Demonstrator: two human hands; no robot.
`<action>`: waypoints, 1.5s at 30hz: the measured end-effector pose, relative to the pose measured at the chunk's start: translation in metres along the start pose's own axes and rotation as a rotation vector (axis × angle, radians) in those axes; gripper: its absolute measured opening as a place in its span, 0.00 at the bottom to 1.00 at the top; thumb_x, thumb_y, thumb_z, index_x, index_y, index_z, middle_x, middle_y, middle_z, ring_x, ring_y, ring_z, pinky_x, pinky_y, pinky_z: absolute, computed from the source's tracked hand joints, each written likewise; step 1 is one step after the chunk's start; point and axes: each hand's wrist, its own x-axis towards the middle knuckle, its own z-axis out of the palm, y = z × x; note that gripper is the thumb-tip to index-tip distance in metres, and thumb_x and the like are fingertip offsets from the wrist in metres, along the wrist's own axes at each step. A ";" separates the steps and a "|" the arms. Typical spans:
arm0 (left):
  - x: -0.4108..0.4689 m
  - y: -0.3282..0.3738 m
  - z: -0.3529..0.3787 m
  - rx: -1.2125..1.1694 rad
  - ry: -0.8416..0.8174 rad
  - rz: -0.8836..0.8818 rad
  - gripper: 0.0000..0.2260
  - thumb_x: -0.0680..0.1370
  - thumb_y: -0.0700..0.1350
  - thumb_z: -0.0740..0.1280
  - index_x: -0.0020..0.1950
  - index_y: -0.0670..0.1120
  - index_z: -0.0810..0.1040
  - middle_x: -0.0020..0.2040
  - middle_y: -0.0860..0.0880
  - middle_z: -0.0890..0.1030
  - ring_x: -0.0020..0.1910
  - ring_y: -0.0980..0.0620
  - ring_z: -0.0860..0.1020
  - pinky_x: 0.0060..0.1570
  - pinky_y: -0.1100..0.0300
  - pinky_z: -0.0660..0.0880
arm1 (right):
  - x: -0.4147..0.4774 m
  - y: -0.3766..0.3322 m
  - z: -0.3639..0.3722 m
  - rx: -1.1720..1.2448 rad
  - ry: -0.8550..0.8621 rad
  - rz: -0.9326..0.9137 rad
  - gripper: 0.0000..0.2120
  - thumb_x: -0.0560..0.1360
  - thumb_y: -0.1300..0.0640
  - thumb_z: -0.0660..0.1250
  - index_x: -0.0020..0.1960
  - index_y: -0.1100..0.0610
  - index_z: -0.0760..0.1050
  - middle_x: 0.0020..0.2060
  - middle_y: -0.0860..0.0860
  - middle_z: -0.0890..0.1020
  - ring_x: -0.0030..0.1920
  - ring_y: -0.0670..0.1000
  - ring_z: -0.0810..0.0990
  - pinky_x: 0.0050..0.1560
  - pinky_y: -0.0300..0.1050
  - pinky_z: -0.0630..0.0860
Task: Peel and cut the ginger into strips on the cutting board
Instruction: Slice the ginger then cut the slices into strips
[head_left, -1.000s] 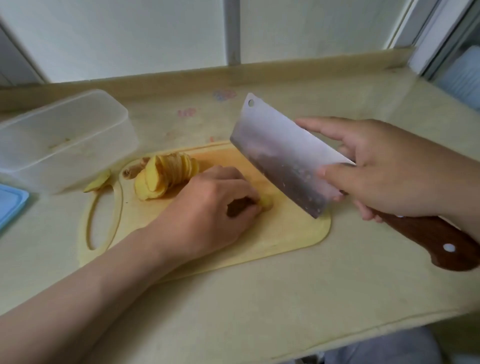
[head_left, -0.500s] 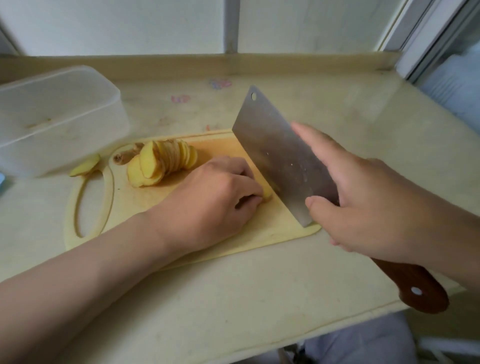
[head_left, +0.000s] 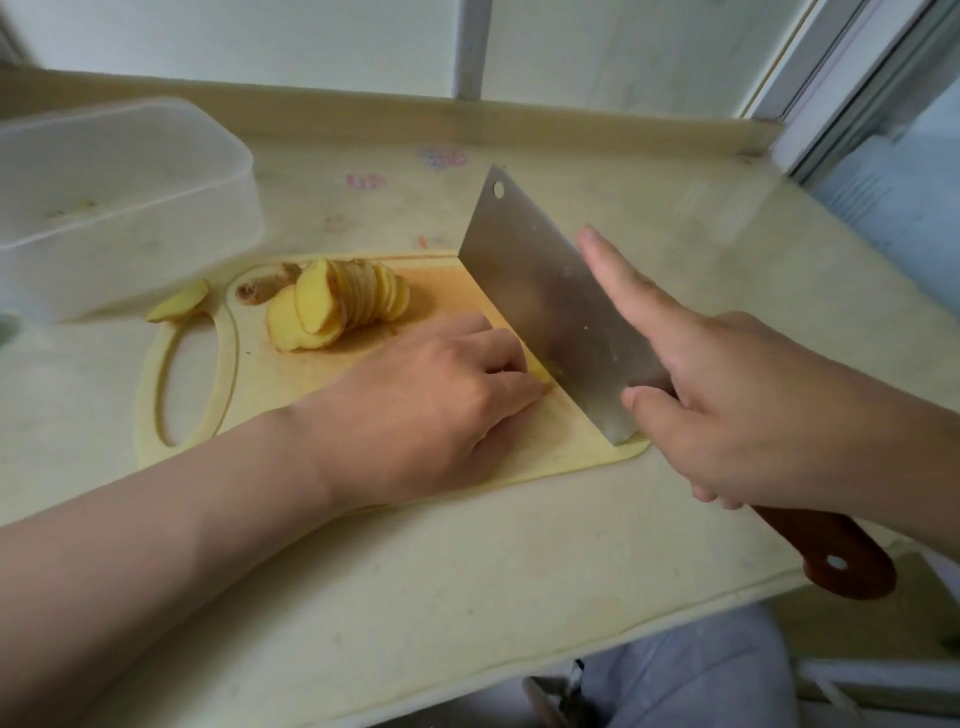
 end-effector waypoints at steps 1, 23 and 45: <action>0.000 -0.001 0.001 -0.002 -0.001 -0.003 0.11 0.81 0.44 0.64 0.52 0.40 0.84 0.48 0.42 0.81 0.43 0.40 0.77 0.45 0.47 0.75 | 0.001 0.000 -0.001 -0.028 -0.010 0.040 0.42 0.84 0.56 0.59 0.77 0.25 0.35 0.27 0.50 0.81 0.28 0.52 0.84 0.29 0.51 0.84; -0.004 -0.006 0.007 -0.069 0.004 -0.012 0.12 0.81 0.46 0.63 0.52 0.42 0.84 0.48 0.45 0.80 0.44 0.42 0.76 0.47 0.47 0.75 | 0.022 -0.007 0.007 -0.056 0.022 0.205 0.19 0.85 0.53 0.58 0.37 0.59 0.68 0.21 0.51 0.74 0.21 0.46 0.72 0.22 0.35 0.69; -0.004 -0.005 0.007 -0.043 0.018 0.000 0.13 0.82 0.46 0.61 0.52 0.42 0.84 0.48 0.44 0.81 0.44 0.41 0.77 0.48 0.47 0.76 | 0.027 -0.002 0.002 0.052 -0.079 0.261 0.12 0.86 0.49 0.58 0.51 0.57 0.68 0.39 0.61 0.81 0.21 0.51 0.77 0.22 0.43 0.76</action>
